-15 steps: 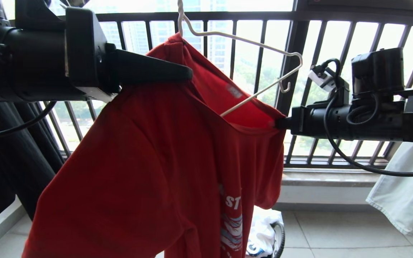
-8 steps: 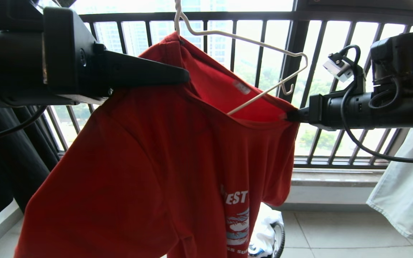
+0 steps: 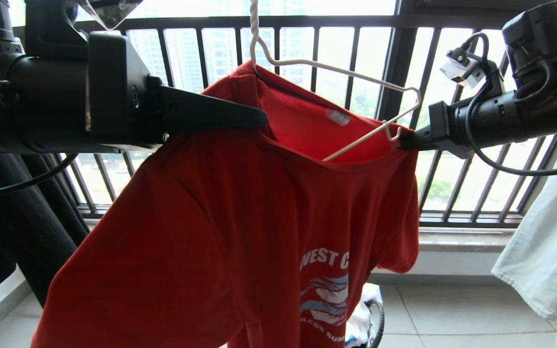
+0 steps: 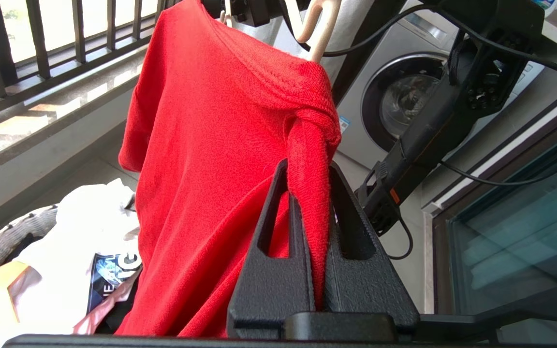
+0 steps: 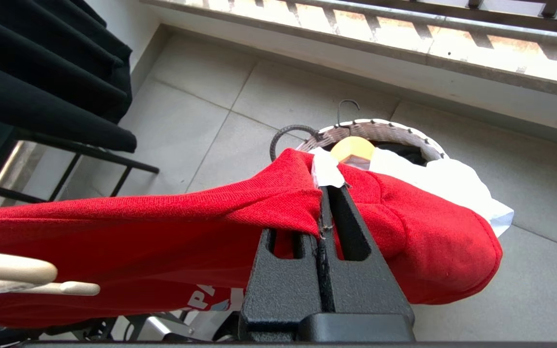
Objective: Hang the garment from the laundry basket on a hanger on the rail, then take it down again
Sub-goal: Hang the clothes on the clothes rack
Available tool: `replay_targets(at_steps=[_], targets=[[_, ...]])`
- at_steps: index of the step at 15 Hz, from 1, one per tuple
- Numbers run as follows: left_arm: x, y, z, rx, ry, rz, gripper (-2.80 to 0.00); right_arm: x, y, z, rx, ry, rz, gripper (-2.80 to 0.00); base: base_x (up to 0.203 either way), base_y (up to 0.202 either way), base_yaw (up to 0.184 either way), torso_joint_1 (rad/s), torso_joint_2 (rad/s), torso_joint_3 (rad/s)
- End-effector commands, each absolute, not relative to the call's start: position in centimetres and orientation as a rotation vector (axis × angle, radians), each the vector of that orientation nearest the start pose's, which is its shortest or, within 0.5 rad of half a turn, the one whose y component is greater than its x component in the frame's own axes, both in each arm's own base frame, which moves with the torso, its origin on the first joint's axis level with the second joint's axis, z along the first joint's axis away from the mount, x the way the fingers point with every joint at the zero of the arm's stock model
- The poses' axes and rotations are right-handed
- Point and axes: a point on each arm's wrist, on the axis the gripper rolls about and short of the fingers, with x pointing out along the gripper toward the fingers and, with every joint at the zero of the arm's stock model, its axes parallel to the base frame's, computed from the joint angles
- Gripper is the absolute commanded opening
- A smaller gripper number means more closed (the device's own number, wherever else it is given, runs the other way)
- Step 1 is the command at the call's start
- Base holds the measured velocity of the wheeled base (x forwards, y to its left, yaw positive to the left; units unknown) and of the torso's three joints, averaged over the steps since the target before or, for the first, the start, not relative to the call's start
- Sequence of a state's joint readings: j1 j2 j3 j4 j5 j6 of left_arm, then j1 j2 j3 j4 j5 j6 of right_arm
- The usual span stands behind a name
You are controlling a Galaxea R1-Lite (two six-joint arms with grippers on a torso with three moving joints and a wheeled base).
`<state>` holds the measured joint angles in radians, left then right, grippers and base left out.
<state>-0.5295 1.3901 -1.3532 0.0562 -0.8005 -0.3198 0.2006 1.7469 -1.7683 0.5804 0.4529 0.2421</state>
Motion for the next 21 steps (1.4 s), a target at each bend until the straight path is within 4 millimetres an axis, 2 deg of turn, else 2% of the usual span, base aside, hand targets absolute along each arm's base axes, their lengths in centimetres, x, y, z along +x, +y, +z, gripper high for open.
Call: replay_targets(at_steps=[1,4,7,14,21], targets=[[18.9,-13.3,34.7,-0.288,0.351,-1.309,-2.80,32.0,7.0,31.9,0.296,0.705,0.546,-2.80,0.000,0.000,0.000,0.000,0.00,0.000],[19.8,-14.0,34.1,-0.283,0.375,-1.311,-2.80,33.1,6.5,30.9,0.246,0.755,0.524,-2.80,0.000,0.000,0.000,0.000,0.00,0.000],[20.8,-14.6,33.3,-0.265,0.392,-1.302,-2.80,33.4,5.7,30.3,0.210,0.784,0.486,-2.80,0.000,0.000,0.000,0.000,0.00,0.000],[21.9,-15.3,31.8,-0.217,0.416,-1.298,-2.80,32.8,4.7,29.9,0.177,0.843,0.451,-2.80,0.000,0.000,0.000,0.000,0.00,0.000],[22.4,-15.9,30.0,-0.137,0.462,-1.312,-2.80,32.3,4.6,30.2,0.172,0.850,0.438,-2.80,0.000,0.000,0.000,0.000,0.00,0.000]])
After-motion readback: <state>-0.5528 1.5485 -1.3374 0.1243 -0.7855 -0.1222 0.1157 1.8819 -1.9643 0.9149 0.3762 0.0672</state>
